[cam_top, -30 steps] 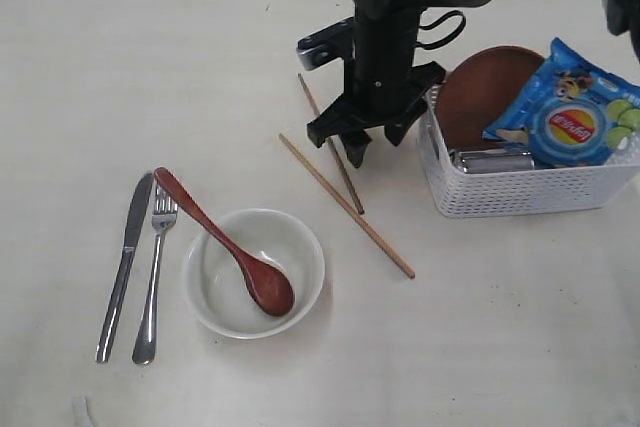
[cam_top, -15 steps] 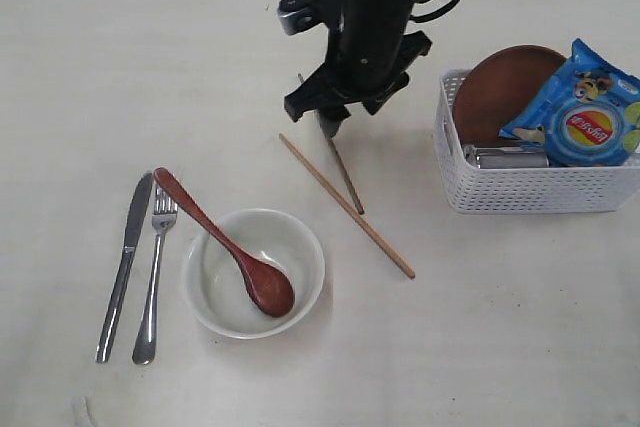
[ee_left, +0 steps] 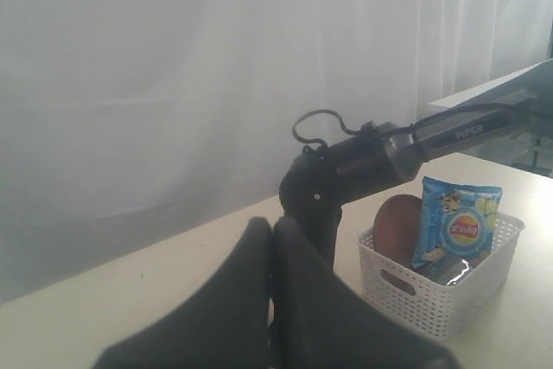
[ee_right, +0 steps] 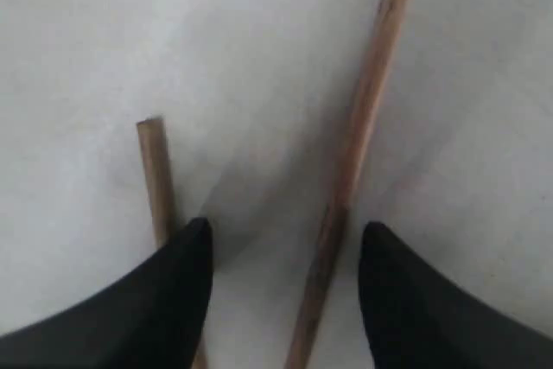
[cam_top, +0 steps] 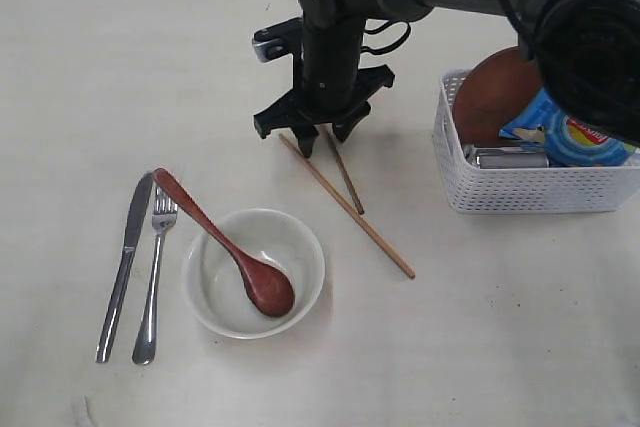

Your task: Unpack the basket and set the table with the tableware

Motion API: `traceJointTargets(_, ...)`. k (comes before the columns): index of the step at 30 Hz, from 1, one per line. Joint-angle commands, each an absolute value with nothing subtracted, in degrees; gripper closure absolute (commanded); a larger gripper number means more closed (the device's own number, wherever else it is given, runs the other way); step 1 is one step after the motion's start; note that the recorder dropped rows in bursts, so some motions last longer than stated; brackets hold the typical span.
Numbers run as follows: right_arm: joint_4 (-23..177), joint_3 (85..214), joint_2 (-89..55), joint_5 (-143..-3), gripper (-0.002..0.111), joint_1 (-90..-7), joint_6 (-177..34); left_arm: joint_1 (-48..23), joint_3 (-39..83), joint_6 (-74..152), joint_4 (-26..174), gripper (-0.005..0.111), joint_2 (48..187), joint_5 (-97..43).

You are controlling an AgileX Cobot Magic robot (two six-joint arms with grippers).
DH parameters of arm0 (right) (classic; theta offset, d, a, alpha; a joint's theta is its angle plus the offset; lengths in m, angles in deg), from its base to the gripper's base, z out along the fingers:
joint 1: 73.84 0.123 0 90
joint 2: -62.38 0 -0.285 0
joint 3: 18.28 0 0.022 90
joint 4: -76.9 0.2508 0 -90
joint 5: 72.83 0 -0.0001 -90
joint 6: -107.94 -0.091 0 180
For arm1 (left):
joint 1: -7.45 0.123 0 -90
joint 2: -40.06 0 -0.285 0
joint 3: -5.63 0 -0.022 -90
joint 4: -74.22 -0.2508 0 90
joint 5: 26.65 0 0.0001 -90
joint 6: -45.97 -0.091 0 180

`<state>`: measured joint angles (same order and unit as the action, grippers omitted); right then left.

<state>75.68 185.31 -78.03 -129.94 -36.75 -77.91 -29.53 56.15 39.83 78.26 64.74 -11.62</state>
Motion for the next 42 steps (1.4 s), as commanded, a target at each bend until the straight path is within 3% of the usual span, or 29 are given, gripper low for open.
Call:
traceJointTargets(1, 76.16, 185.74, -79.03, -129.88, 0.065, -37.83, -78.89, -29.28, 56.43, 39.86, 78.47, 0.107, 64.56, -11.76)
traceJointTargets(7, 76.16, 185.74, -79.79, -130.69, 0.067, -37.83, -78.89, -29.28, 56.43, 39.86, 78.47, 0.107, 64.56, -11.76)
traceJointTargets(13, 76.16, 185.74, -79.79, -131.99, 0.107, -37.83, -77.24, -29.28, 56.43, 39.86, 78.47, 0.107, 64.56, -11.76)
traceJointTargets(14, 76.16, 185.74, -79.79, -131.99, 0.109, -37.83, -77.24, -29.28, 56.43, 39.86, 78.47, 0.107, 64.56, -11.76)
traceJointTargets(33, 80.77, 184.69, -66.39, -139.51, 0.109, -37.05, -80.70, -29.28, 56.43, 39.86, 78.47, 0.107, 64.56, -11.32)
traceJointTargets(42, 97.48, 166.46, -54.72, -127.44, 0.109, -31.87, -84.71, -29.28, 56.43, 39.86, 78.47, 0.107, 64.56, -11.17)
